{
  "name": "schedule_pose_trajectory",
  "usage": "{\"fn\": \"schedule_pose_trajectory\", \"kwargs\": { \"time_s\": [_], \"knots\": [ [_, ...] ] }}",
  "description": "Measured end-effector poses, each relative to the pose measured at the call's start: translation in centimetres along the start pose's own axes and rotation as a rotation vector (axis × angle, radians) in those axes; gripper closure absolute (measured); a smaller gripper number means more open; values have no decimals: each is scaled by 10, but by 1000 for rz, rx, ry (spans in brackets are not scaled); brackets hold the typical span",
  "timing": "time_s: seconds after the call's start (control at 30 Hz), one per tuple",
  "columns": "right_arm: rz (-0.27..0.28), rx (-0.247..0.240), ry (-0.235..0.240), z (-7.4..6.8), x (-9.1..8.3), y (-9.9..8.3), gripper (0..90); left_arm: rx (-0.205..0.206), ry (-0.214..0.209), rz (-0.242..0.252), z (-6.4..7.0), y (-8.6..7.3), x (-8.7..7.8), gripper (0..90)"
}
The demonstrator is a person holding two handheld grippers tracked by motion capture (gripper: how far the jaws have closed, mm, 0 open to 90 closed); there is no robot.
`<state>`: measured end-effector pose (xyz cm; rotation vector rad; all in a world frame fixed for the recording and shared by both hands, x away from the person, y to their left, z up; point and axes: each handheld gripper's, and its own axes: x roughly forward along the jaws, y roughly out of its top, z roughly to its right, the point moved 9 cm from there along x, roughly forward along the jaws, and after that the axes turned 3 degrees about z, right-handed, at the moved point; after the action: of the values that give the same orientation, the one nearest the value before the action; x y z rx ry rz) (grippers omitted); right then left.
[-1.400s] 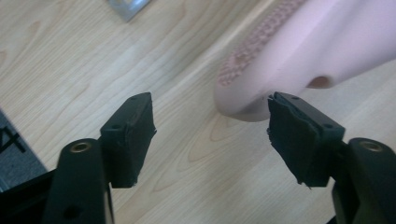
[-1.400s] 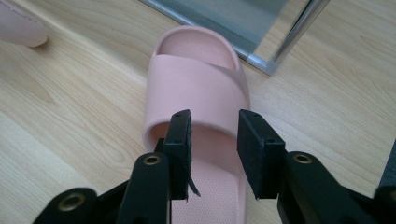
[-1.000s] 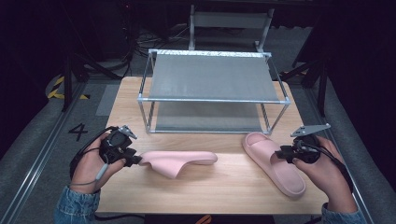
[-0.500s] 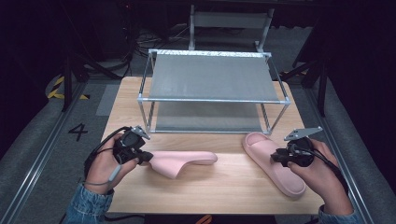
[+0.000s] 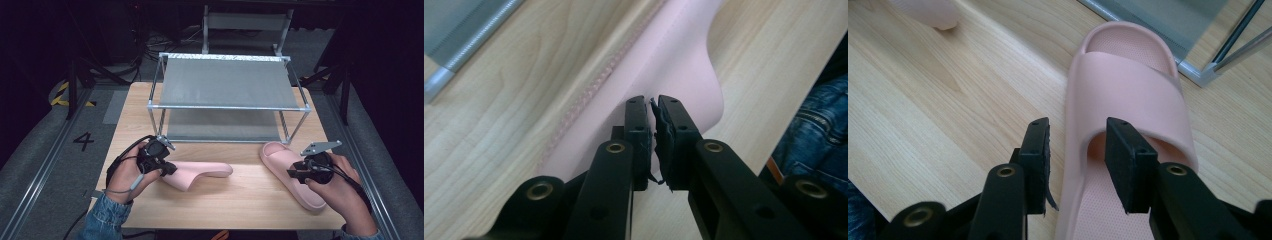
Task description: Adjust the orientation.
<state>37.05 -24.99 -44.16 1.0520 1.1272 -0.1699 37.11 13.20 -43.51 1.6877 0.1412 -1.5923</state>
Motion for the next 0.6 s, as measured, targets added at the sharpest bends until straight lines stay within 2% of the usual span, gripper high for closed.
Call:
{"fn": "schedule_pose_trajectory", "kwargs": {
  "time_s": [0.13, 0.37, 0.47, 0.57, 0.6],
  "knots": [
    [-2, -9, -5, -3, 1, -1, 623, -4, 59, 5, -8, 3, 2, 807],
    [-26, -35, 2, -10, 2, -7, 632, 6, 83, 23, -14, 11, 4, 800],
    [-35, -39, 4, -12, 2, -10, 631, 11, 86, 55, -17, 20, 5, 768],
    [-41, -40, 1, -13, 3, -12, 630, 13, 92, 64, -18, 22, 5, 759],
    [-43, -40, -2, -13, 3, -14, 629, 10, 95, 89, -19, 26, 7, 742]
  ]
}}
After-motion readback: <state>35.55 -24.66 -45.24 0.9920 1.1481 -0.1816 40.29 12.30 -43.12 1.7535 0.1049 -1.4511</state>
